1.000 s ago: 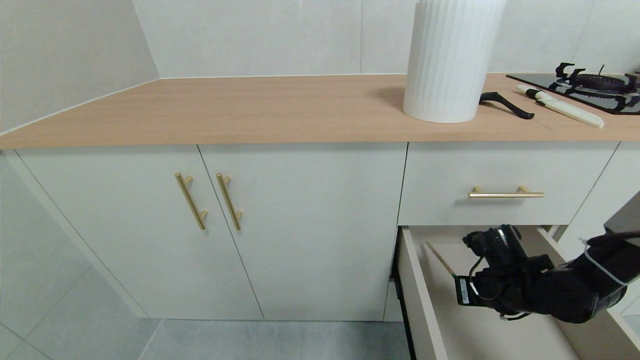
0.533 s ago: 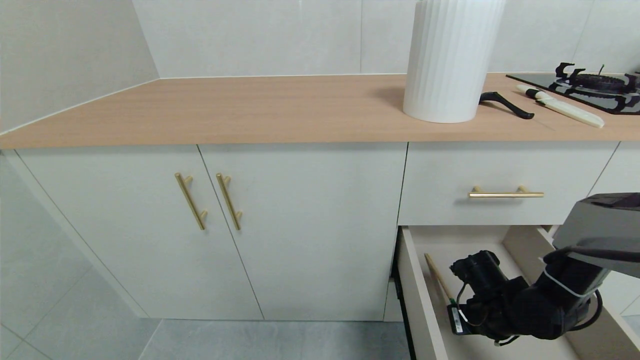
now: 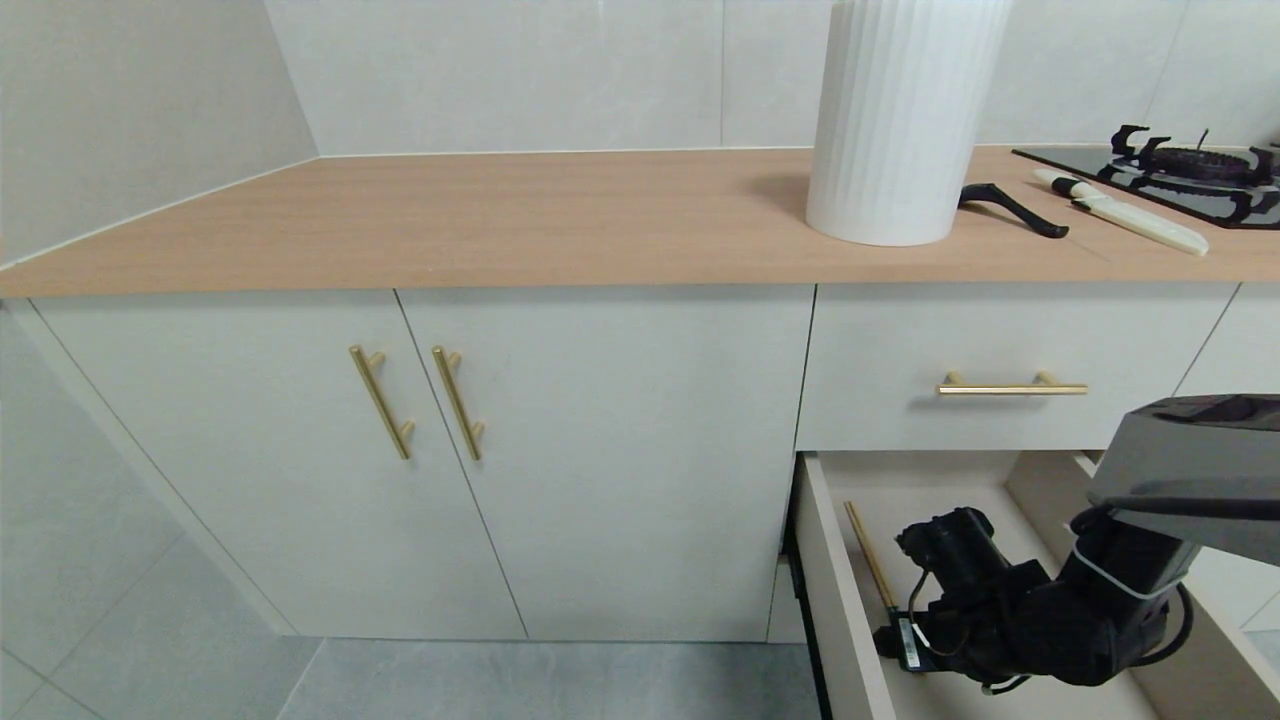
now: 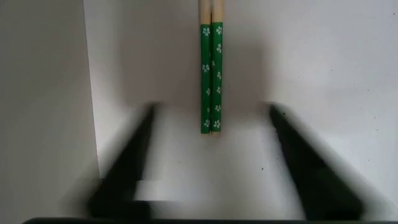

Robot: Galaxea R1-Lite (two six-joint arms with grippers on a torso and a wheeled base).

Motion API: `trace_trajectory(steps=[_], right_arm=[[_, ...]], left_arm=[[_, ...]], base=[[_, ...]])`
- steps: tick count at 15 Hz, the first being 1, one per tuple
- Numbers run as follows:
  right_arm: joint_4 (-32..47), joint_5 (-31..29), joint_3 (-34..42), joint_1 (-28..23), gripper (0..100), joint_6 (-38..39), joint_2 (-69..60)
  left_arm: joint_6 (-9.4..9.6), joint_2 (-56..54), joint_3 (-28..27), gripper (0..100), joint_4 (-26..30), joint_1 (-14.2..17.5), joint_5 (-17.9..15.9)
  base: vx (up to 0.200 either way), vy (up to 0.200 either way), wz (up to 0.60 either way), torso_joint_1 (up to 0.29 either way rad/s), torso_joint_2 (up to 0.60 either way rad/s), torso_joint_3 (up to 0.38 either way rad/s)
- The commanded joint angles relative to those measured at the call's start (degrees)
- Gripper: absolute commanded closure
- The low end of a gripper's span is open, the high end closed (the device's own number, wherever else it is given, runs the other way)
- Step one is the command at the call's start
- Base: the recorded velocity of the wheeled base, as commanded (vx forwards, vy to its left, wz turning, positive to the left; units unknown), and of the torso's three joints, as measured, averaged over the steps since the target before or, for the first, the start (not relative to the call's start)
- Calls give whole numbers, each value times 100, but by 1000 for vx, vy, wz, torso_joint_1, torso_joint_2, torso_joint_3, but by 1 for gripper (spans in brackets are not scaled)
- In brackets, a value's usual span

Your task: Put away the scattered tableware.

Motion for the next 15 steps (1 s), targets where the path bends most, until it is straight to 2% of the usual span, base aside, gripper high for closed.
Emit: trace_trajectory(steps=[1, 3, 5, 6, 7, 8, 9, 12, 15], right_arm=[[4, 1, 27, -2, 0, -1, -196], [197, 62, 106, -178, 0, -27, -1049], [1375, 97, -255, -468, 0, -27, -1954], [1375, 97, -255, -468, 0, -27, -1954], [2781, 308, -808, -908, 0, -115, -2771], [3221, 484, -1002, -1163, 0, -212, -3097], [3520, 748, -1133, -1646, 0, -660, -3545], [3502, 827, -1169, -2164, 0, -1012, -3694], [3502, 844, -1142, -2200, 0, -1196, -3817]], left_arm=[[-4, 9, 1, 0, -2, 0, -1], [-4, 9, 1, 0, -2, 0, -1], [-4, 9, 1, 0, -2, 0, -1], [-4, 9, 1, 0, -2, 0, -1], [-4, 9, 1, 0, -2, 0, -1], [-4, 9, 1, 0, -2, 0, -1], [-4, 9, 1, 0, -2, 0, -1], [-4, 9, 1, 0, -2, 0, 8], [-4, 9, 1, 0, -2, 0, -1]], base=[[0, 0, 0, 0, 0, 0], [0, 0, 0, 0, 0, 0], [0, 0, 0, 0, 0, 0], [0, 0, 0, 0, 0, 0], [0, 0, 0, 0, 0, 0], [0, 0, 0, 0, 0, 0], [0, 0, 0, 0, 0, 0], [0, 0, 0, 0, 0, 0], [0, 0, 0, 0, 0, 0]])
